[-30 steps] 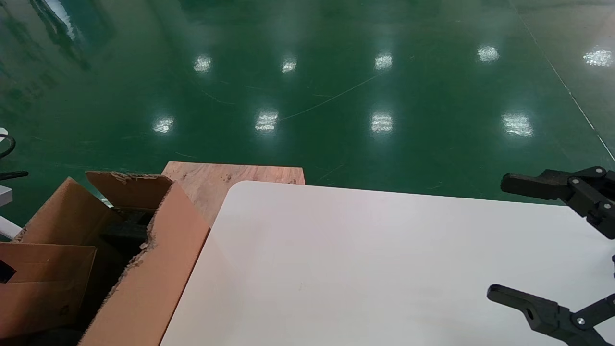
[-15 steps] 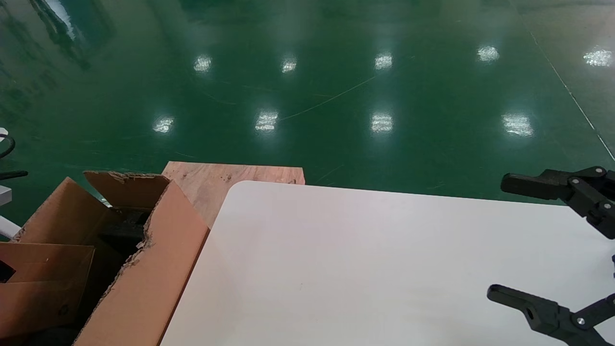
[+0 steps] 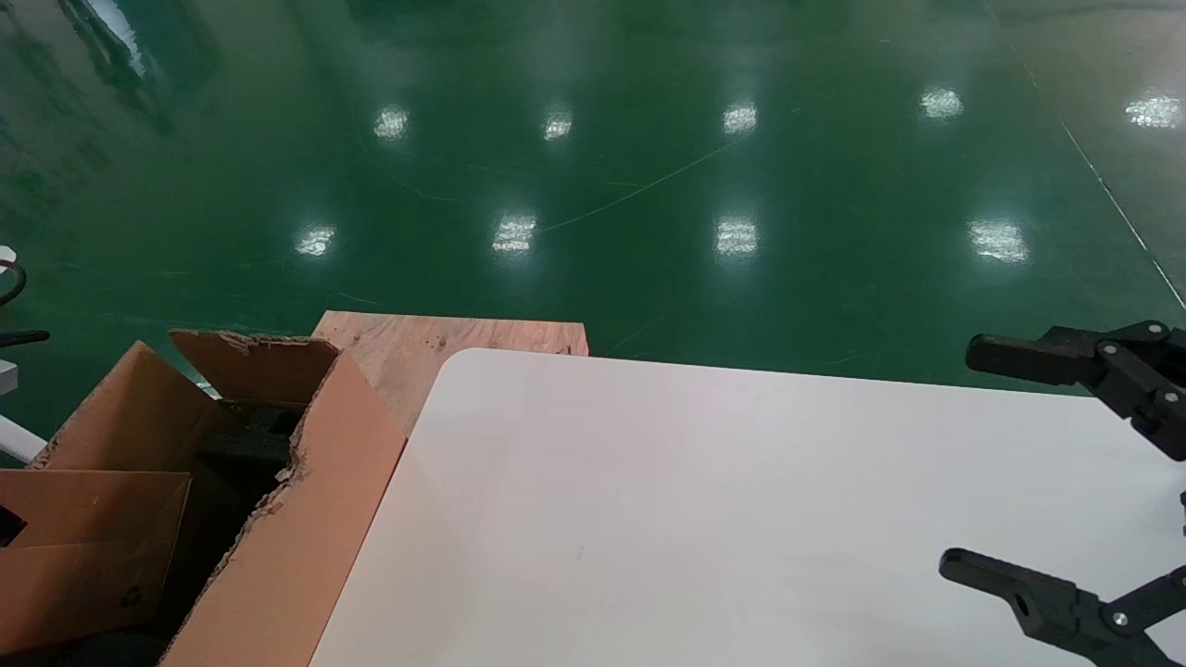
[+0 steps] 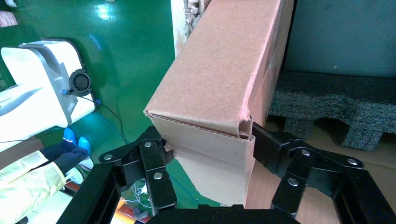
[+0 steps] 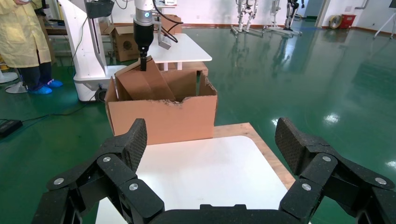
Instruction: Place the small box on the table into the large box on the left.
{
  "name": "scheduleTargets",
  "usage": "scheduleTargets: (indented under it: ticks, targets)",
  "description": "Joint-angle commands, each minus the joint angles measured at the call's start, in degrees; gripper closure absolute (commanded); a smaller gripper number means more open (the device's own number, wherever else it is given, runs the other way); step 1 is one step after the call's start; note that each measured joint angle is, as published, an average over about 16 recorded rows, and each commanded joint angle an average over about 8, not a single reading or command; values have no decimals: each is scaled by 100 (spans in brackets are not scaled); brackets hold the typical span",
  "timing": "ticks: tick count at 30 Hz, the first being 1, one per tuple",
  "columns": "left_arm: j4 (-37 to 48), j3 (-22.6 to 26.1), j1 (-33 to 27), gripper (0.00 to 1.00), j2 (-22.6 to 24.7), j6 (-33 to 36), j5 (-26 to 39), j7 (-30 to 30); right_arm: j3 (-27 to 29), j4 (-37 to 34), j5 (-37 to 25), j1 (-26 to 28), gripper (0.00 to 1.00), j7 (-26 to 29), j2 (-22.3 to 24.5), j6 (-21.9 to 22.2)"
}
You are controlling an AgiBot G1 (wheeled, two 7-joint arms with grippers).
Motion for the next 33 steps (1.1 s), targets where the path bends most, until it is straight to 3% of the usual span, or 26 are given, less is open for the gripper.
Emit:
scheduleTargets:
  ticks: [1, 25, 33]
  targets:
    - [0, 2, -1, 0, 0, 0, 4, -1, 0, 0, 0, 0, 0, 0, 0, 0]
    - [-12, -11, -15, 0, -4, -4, -10, -1, -1, 0, 0, 1, 0, 0, 0, 0]
    - [-314, -232, -232, 0, -59, -176, -261, 212, -2, -1, 0, 1, 0, -1, 0, 0]
